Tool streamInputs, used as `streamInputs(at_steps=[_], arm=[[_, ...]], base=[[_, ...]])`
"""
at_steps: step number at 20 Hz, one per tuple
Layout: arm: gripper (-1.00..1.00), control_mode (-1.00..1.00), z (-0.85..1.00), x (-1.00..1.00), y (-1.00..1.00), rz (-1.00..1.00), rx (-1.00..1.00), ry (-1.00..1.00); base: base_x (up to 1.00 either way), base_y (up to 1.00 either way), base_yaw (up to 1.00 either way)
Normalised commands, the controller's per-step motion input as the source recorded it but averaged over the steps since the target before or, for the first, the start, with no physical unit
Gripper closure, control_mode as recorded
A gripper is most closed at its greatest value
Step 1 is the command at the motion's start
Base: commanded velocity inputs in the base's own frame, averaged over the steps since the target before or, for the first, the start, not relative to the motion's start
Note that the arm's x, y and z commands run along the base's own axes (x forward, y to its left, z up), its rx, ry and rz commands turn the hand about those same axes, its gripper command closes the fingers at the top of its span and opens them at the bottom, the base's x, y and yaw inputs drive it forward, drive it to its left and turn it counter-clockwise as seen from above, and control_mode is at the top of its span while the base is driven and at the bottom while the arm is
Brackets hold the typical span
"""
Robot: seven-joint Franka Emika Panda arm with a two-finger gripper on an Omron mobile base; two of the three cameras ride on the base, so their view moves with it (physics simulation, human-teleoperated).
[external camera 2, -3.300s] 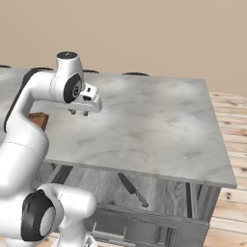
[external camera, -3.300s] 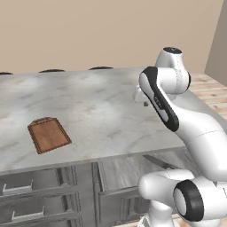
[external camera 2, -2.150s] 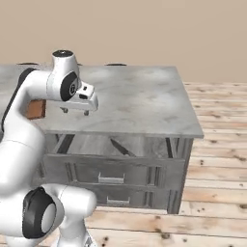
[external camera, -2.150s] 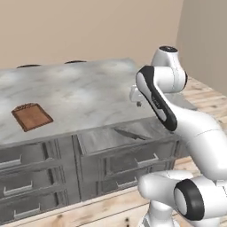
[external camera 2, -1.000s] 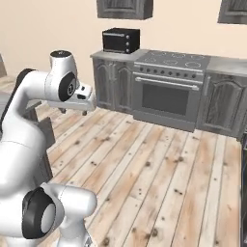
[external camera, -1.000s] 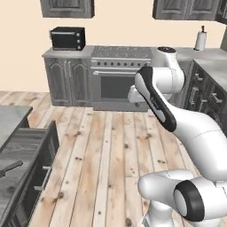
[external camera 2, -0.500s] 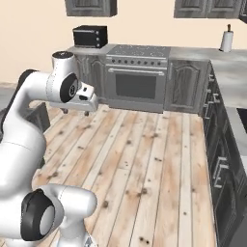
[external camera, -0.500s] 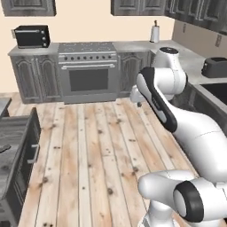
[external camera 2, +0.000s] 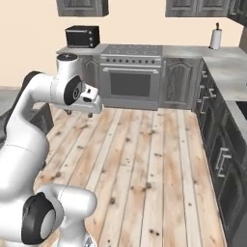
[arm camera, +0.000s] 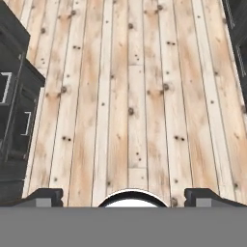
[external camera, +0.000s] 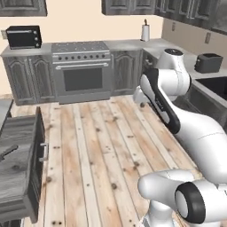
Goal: Pick up the knife from the drawer and place it on the cutting board. Then place the meat from the plate to the cutting board.
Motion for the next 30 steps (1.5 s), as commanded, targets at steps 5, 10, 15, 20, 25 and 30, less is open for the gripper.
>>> streamInputs(at_steps=[5,10,15,20,25,30], arm=[[-1.00,1.00,0.00,0.00,0.00,0.00,0.00,0.00],[-1.00,1.00,0.00,0.00,0.00,0.00,0.00,0.00],[-1.00,1.00,0.00,0.00,0.00,0.00,0.00,0.00],[-1.00,1.00,0.00,0.00,0.00,0.00,0.00,0.00],[-1.00,1.00,0.00,0.00,0.00,0.00,0.00,0.00],[-1.00,1.00,0.00,0.00,0.00,0.00,0.00,0.00]], base=[[0.01,0.89,-0.02],[0.12,0.47,-0.02],[0.29,0.00,-0.05],[0.37,0.00,-0.01],[0.34,0.14,0.00],[0.05,0.26,0.03]])
